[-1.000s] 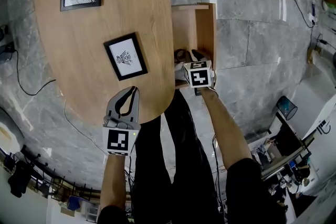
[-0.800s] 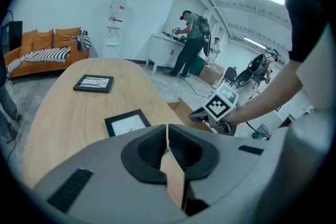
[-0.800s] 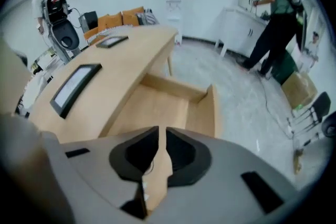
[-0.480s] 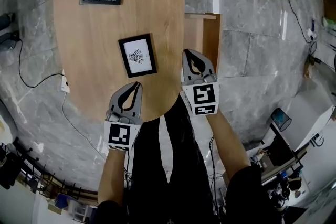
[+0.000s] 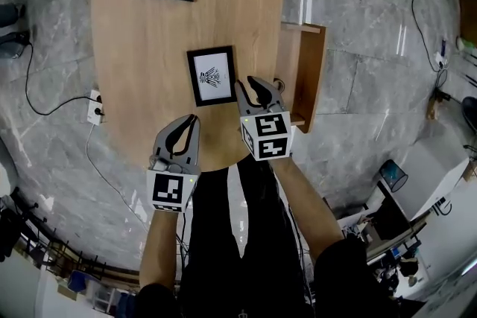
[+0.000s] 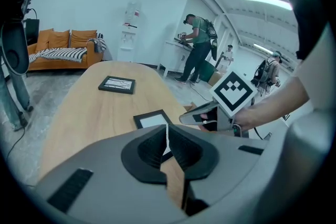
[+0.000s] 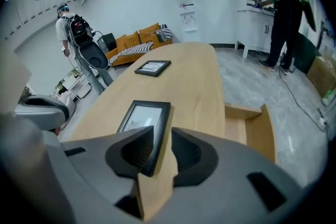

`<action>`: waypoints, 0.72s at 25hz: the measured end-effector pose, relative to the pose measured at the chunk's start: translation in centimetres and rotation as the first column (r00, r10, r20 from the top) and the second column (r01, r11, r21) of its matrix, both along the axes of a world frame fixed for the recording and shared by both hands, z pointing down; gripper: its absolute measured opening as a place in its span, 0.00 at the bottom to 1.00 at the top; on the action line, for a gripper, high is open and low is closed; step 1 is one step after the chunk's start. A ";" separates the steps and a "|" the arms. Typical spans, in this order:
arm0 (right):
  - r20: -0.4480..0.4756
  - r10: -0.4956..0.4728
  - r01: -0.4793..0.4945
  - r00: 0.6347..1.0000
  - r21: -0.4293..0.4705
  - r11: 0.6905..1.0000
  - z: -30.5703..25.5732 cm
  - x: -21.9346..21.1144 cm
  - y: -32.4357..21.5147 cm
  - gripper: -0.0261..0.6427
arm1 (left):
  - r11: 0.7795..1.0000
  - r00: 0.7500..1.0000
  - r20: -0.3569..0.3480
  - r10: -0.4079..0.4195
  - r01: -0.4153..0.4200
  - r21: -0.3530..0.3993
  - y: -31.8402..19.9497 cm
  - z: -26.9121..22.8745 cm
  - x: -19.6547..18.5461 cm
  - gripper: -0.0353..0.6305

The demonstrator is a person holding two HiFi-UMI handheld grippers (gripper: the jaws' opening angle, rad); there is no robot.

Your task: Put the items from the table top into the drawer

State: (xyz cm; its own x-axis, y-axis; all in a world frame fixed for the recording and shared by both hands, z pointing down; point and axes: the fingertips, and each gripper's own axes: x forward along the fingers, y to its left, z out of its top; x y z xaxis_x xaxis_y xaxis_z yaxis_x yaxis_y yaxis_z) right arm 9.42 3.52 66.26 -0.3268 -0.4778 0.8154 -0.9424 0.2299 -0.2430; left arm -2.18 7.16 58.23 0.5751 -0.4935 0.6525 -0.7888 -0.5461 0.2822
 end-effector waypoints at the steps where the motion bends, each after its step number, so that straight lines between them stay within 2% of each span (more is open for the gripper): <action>1: 0.005 0.001 -0.001 1.000 -0.015 1.000 0.3 -0.4 0.1 0.21 | 1.000 1.000 0.001 -0.005 0.005 -0.002 0.0 0.1 -0.4 0.09; 9: -0.026 -0.017 0.015 0.999 -0.099 0.995 2.9 -2.4 0.6 0.22 | 0.999 0.999 0.001 -0.034 0.034 -0.019 0.2 0.7 -3.0 0.09; 13: -0.052 0.000 -0.007 0.999 -0.133 0.991 4.3 -2.4 0.8 0.21 | 0.999 0.999 -0.001 -0.038 0.038 -0.031 0.2 1.2 -3.8 0.09; 18: -0.033 0.041 -0.047 0.999 -0.189 0.981 4.5 -2.4 0.9 0.18 | 0.999 0.999 0.004 -0.032 0.032 -0.039 0.2 1.4 -4.3 0.09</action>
State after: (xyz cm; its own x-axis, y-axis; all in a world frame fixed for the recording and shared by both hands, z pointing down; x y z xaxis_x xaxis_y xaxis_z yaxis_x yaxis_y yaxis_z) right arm 7.03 4.38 70.73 -0.2842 -0.3267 0.9014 -0.9577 0.1401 -0.2512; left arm -6.49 7.35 59.66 0.5575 -0.4856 0.6734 -0.8065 -0.5091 0.3006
